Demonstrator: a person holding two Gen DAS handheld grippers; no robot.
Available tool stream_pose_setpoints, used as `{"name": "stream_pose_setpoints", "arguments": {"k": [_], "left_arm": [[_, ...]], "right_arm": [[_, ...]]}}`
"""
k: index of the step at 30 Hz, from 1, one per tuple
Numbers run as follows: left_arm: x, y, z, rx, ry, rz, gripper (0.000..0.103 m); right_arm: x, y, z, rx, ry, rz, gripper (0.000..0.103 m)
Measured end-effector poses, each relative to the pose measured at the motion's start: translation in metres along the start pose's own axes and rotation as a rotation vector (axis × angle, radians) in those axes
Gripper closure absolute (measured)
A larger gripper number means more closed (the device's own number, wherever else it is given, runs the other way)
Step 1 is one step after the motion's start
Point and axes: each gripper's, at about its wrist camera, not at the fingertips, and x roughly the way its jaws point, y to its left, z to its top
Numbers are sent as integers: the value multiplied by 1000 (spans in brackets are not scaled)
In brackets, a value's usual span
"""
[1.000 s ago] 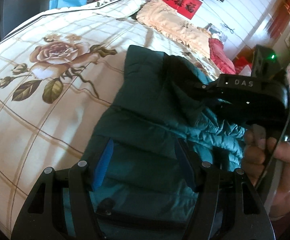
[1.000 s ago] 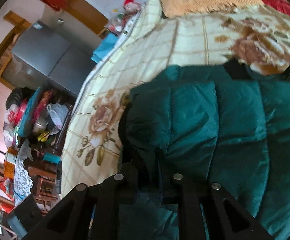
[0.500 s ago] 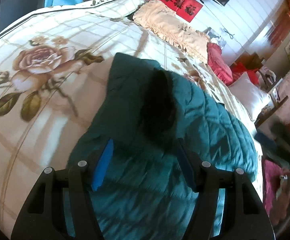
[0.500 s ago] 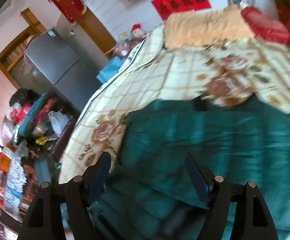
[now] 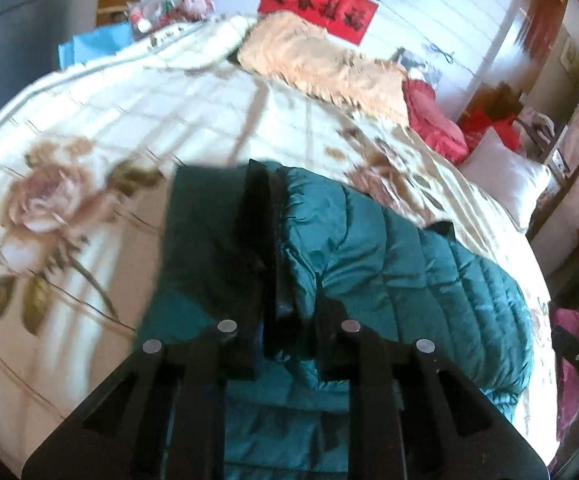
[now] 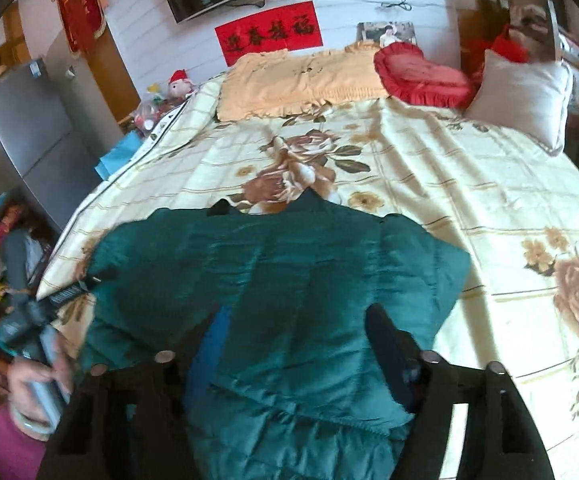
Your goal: Fold large clothes
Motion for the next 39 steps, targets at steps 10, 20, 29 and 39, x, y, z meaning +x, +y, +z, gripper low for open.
{"name": "stream_pose_setpoints", "arguments": {"k": [10,20,29,39], "left_arm": [[16,30,-26,-17,29,88,87],[-29,31,-9,-69,-45,57,63],[-18,-16,2,83,-96,114,48],[66,-37,-7,221,13,210,47]], "right_arm": [[83,20,-32,-10,91,-42,38],[32,-6,-16,43,-27,-86,38],[47,-20,27,16,14,-161,38],[94,-81,-2,95,113,-307,50]]}}
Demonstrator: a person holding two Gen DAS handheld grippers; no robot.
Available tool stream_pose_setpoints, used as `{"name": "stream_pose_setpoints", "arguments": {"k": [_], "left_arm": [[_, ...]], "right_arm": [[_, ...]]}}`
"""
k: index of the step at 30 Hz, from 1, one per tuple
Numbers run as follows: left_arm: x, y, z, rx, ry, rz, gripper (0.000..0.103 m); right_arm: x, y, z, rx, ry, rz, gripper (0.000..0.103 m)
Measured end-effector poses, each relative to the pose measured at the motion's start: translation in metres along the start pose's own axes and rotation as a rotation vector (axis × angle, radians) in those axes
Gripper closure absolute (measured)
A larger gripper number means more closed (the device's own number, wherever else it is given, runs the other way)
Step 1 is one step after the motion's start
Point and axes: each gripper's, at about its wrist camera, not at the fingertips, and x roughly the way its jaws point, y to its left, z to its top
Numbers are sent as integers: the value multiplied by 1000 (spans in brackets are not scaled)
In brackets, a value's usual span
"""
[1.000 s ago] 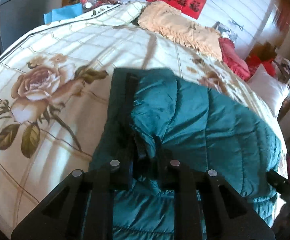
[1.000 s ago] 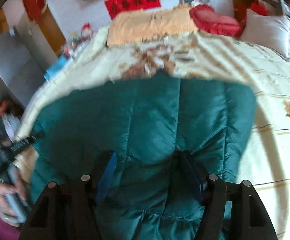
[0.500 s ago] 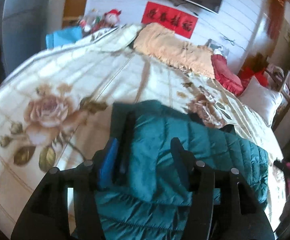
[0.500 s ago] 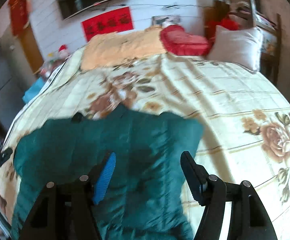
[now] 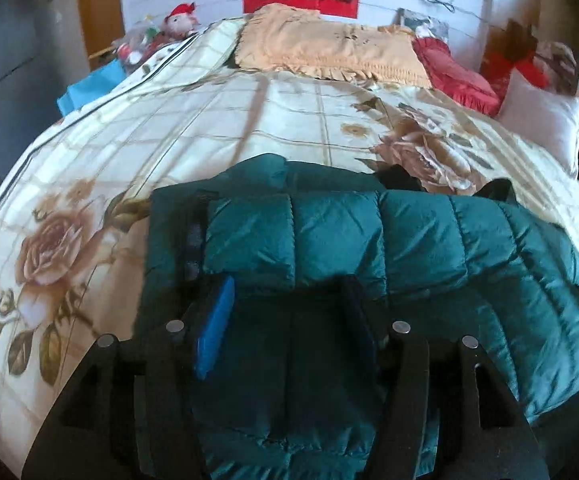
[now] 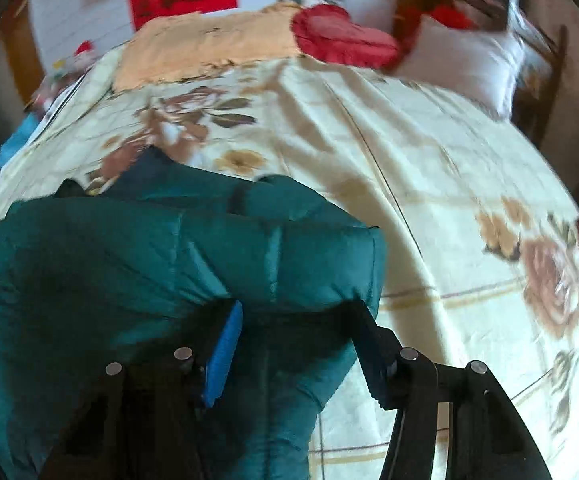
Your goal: Fold large clothes
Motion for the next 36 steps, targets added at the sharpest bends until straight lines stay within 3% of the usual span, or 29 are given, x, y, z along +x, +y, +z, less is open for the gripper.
{"name": "stream_pose_setpoints", "arguments": {"k": [6,11,14,18,21,26,29,30,33,36], "left_arm": [[-5,-3,-7,39,-11,29,47],[-9,1,-12,38,-3,17,47],[-9,3,-14,18,3,12,47],[-9,5,-17,4,0,-6,47],[-9,5,-19,5,-4,-21,46],[-7,5,-21,6,-3,-15,46],[-7,6,-22,0,-10,-20,46],[-7,7,-22,-1,-11,-21,46],[-8,7,-23,-4,-15,-26,46],[-13,6,-24,-2,-1,-35,46]], "right_arm": [[-18,0,10,15,2,4,50],[-76,30,-4,-22,-113,142,50],[-78,64,-11,-75,-102,206,48],[-46,95,-28,-153,-31,125,48],[-29,103,-42,-230,-62,59,48],[-45,90,-41,-198,-34,73,48],[-71,68,-47,-135,-83,130,48],[-76,62,-52,-135,-95,114,48],[-62,46,-63,-148,-51,28,48],[-46,20,-69,-59,-2,110,48]]}}
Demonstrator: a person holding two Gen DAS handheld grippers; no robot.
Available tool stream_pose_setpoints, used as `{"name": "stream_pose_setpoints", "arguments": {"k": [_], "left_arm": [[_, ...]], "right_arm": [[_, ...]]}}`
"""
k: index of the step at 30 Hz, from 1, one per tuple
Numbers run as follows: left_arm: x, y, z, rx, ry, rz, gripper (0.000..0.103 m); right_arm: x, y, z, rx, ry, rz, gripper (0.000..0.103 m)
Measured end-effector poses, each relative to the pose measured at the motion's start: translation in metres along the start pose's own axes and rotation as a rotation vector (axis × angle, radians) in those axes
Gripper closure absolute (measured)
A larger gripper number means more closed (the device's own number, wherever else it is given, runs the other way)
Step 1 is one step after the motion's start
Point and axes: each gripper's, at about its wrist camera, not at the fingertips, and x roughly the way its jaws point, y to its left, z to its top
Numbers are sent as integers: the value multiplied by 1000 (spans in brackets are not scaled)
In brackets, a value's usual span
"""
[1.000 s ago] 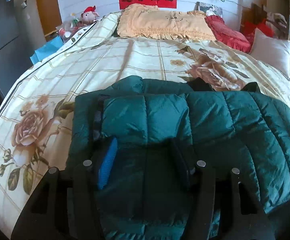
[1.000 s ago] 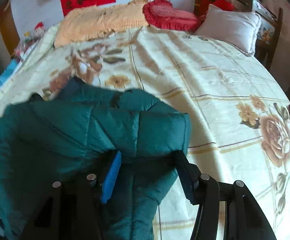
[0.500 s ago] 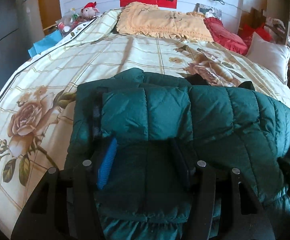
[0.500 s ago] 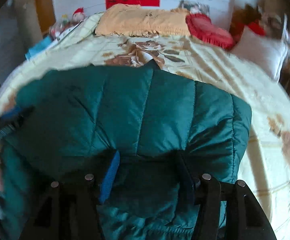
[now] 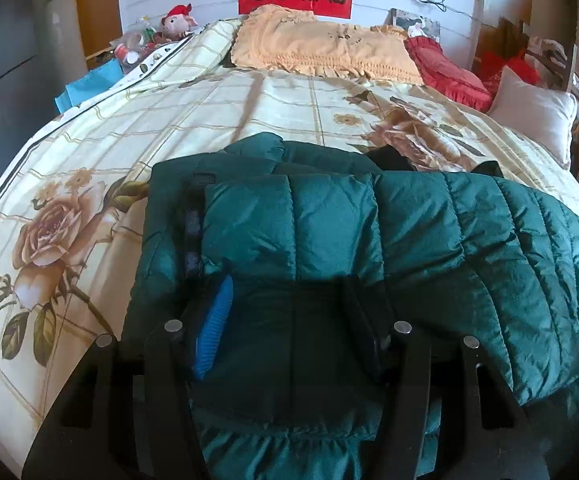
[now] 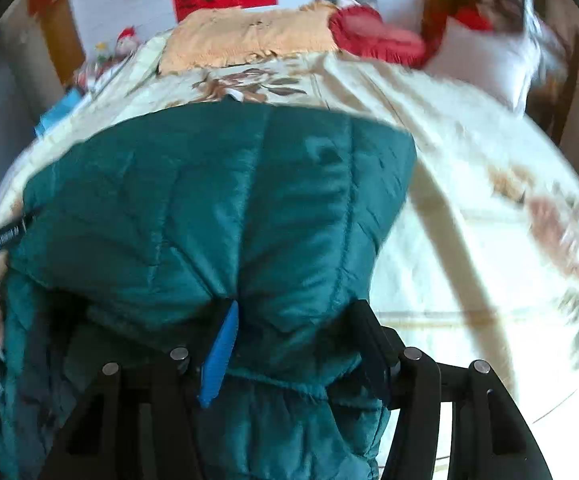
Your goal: Fold large clothes
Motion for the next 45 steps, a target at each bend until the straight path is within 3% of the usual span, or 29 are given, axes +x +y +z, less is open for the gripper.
{"name": "stream_pose_setpoints", "arguments": {"k": [8,15,17,26,31,36,45], "left_arm": [[-6,11,-5,-57,14,-67,46],[-1,8,-4,-31,3,-58,43],[-2,9,-4,-31,7,-62,43],[-35,17,-18,4,-1,-57,43],[-59,26,-34,5,-16,-51,43],[-77,43,-45,-29,-6,-54,43],[-104,74,-76,-79,3,-77,43]], "right_arm": [[-53,-2,15,58,-139,6,48],[5,28,17,-31,-29,-58,47],[10,27,15,-25,-39,-67,45],[-45,22,3,-26,-88,-40,45],[-27,20,-10,-56,-20,-85,45],[-29,13,-13,-5,-13,-52,45],[-74,47,-32,-99,-48,26,39]]}}
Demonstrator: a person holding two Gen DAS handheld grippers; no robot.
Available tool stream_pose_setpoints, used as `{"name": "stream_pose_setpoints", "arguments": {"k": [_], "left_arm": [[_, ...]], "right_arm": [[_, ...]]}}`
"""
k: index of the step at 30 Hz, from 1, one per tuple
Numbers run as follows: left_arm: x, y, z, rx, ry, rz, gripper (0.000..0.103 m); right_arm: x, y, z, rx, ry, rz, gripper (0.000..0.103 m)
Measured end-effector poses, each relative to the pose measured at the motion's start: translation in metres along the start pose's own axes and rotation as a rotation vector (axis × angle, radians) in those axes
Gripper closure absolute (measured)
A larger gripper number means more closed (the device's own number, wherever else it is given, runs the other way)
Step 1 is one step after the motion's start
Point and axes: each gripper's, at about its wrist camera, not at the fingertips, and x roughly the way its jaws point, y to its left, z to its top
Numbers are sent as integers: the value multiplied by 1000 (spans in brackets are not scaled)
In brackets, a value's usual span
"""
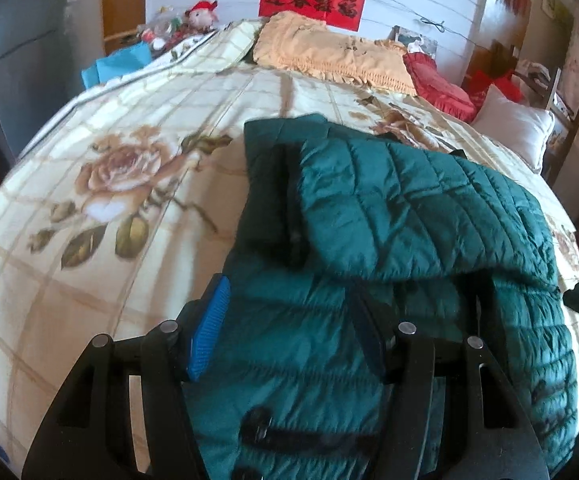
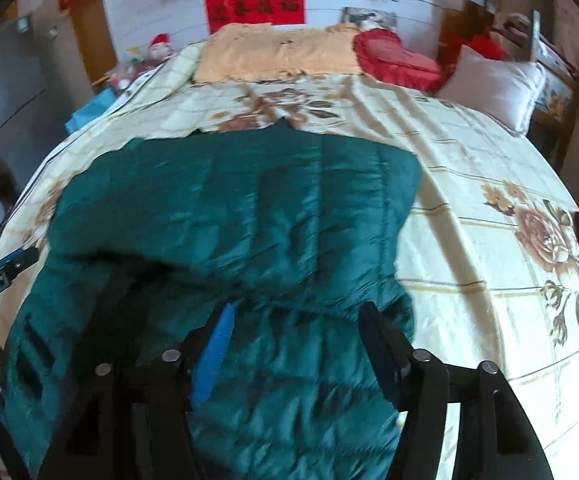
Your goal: Fold large clothes
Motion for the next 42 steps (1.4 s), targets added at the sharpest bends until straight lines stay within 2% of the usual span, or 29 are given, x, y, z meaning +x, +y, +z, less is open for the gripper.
{"name": "stream_pose_setpoints", "arguments": {"k": [4,7,10,12,17,20,23,27,32,42], "left_arm": [[3,7,-7,-42,33,-25,43],[15,-1,-4,-31,61,-32,43],[34,-10,0,-7,99,52,43],[43,-10,6,-5,94,81,43],[50,6,36,-89,48,80,43],[65,11,54,-98,66,121,43],[70,18,55,-118,83,120,43],[59,21,43,-104,84,92,43],[27,23,24,-56,50,85,43],[-37,30,-24,14,6,75,43]], "right_arm": [[2,15,-12,9,35,79,39],[3,27,-18,4,52,98,39],[1,34,-21,2,54,122,39],[-2,34,-23,6,54,132,39],[-11,27,-27,18,61,123,39],[-11,20,-30,50,71,139,39],[-13,18,-32,65,73,144,39],[-25,16,-37,49,62,146,38],[-37,4,-48,62,70,134,32],[-55,-10,-97,51,129,86,30]]}}
